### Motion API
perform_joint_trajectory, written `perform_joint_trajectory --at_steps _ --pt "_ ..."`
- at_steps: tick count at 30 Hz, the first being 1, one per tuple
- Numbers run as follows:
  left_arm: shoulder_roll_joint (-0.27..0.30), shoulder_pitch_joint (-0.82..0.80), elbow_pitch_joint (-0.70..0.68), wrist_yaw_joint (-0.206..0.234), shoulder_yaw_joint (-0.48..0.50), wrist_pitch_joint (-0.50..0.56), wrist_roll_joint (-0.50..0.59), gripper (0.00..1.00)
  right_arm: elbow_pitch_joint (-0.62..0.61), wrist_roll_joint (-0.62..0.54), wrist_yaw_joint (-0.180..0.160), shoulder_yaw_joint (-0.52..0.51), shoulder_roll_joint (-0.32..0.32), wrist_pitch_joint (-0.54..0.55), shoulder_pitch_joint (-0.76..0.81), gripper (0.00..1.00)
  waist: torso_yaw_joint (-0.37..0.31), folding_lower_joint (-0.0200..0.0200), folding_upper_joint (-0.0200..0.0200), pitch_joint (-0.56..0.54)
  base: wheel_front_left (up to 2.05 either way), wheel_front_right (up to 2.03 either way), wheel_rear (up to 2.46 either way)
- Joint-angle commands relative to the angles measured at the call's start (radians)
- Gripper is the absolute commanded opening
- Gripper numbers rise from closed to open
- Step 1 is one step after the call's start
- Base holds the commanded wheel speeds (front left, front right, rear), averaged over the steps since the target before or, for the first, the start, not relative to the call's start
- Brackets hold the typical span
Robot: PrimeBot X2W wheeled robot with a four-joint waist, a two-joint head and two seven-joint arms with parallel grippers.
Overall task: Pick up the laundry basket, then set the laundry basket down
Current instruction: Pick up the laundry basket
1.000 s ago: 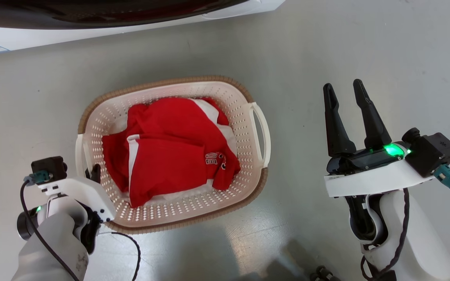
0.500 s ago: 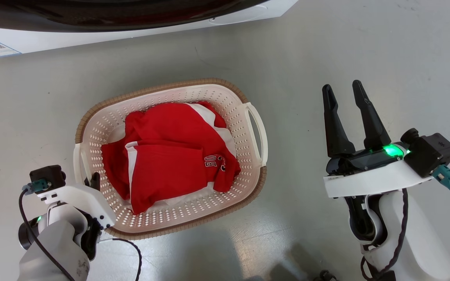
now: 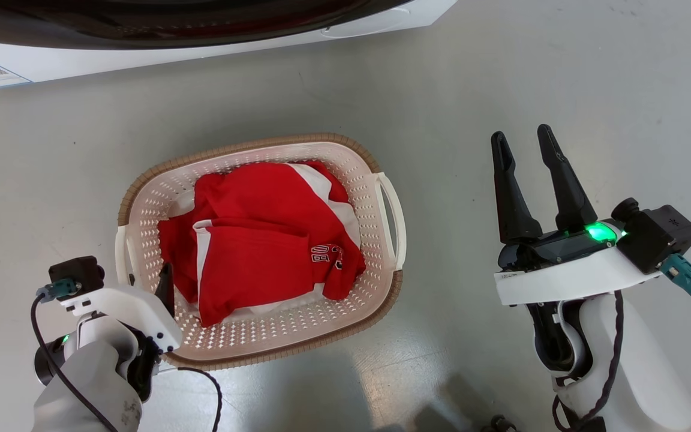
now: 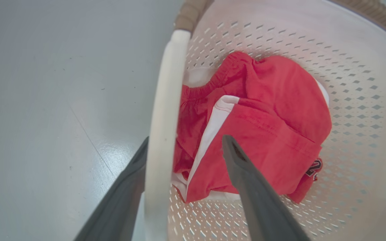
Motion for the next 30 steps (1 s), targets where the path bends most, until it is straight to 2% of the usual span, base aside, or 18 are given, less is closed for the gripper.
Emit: perform_joint_trajectory --at_steps 1,12,17,30 --pt "0.024 0.037 0.0 0.0 0.025 -0.006 -0.003 1.0 -0.016 0.003 0.007 0.025 0.001 -0.014 0.007 1.0 -0.001 0.0 0.0 -0.003 0.0 0.0 0.0" --pt "0.066 0.071 -0.052 0.025 0.053 -0.006 0.034 1.0 0.001 0.021 0.007 0.023 0.001 -0.014 0.014 1.0 -0.002 0.0 0.0 -0.099 0.0 0.0 0.0" --pt "0.085 0.087 -0.134 0.025 0.071 -0.006 0.081 1.0 0.014 0.03 0.007 0.025 0.001 -0.014 0.025 1.0 0.005 0.0 0.0 -0.171 0.0 0.0 0.0" --pt "0.05 0.199 -0.401 0.007 0.168 -0.006 0.221 1.0 0.058 0.0 0.007 0.003 0.001 -0.014 0.083 1.0 0.059 0.0 0.0 -0.372 0.0 0.0 0.0"
